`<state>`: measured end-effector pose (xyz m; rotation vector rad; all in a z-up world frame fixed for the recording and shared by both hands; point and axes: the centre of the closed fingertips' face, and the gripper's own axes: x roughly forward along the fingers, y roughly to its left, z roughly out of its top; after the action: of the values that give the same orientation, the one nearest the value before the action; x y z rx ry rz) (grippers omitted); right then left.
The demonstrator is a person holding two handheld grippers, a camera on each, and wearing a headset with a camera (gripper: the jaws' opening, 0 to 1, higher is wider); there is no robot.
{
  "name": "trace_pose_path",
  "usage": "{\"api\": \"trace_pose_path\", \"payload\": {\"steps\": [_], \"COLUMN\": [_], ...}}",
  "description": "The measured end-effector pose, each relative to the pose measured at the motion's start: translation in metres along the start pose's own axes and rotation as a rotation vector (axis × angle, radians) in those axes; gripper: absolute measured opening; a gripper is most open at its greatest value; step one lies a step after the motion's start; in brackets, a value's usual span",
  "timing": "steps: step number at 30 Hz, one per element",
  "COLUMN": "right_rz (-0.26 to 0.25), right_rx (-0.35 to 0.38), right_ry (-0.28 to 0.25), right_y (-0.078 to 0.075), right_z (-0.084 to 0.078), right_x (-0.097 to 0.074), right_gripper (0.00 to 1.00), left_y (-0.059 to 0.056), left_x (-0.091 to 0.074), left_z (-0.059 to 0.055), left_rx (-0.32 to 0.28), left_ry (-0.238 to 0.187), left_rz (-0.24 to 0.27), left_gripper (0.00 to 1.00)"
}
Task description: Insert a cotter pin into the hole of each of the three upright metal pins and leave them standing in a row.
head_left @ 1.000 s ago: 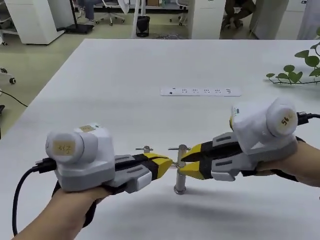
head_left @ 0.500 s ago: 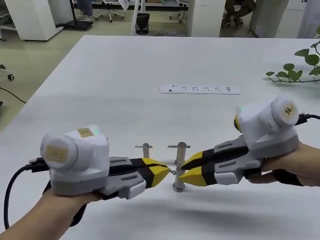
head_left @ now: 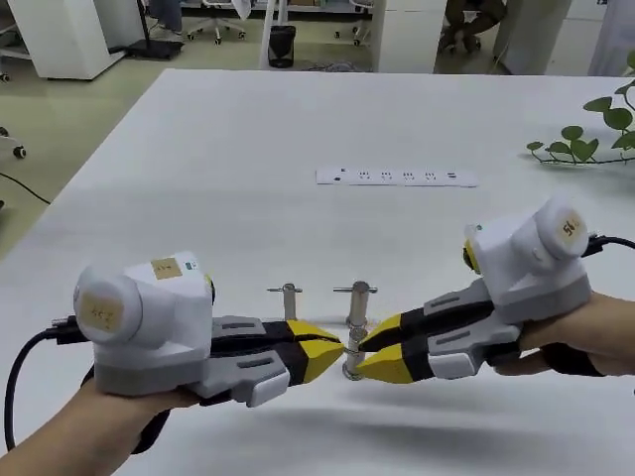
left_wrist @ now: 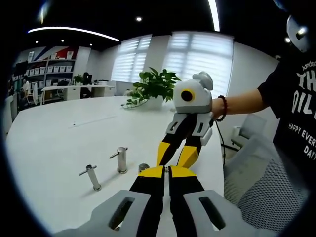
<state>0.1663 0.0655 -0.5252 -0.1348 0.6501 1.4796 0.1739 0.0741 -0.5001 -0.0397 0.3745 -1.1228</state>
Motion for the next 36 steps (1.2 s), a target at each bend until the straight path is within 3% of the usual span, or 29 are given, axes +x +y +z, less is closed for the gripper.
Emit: {"api": "trace_pose_path", "payload": {"steps": [12, 23, 34, 36], "right_rz": [0.064, 0.065, 0.041, 0.038], "right_rx": [-0.018, -0.057, -0.225, -0.227], "right_ry": [0.001, 0.018, 0.108, 0.115], "right_y": [0.014, 0.014, 0.014, 0.013], "right_z": [0.001, 0.002, -0.004, -0.005], "right_x": [0.005, 0.004, 0.003, 0.004], "right_gripper": [0.08, 0.0, 0.0, 0.0], "left_y": [-0.01, -0.012, -0.014, -0.014], "left_x": [0.0, 0.0, 0.003, 0.003], "left_z": [0.003, 0.0, -0.004, -0.005], "left_rx": [-0.016, -0.038, -0.045, -0.028], "left_ry": [-0.022, -0.019, 0.001, 0.004], "left_rz": [-0.05, -0.06, -0.061, -0.057], "left_gripper": [0.0, 0.0, 0.0, 0.0]}}
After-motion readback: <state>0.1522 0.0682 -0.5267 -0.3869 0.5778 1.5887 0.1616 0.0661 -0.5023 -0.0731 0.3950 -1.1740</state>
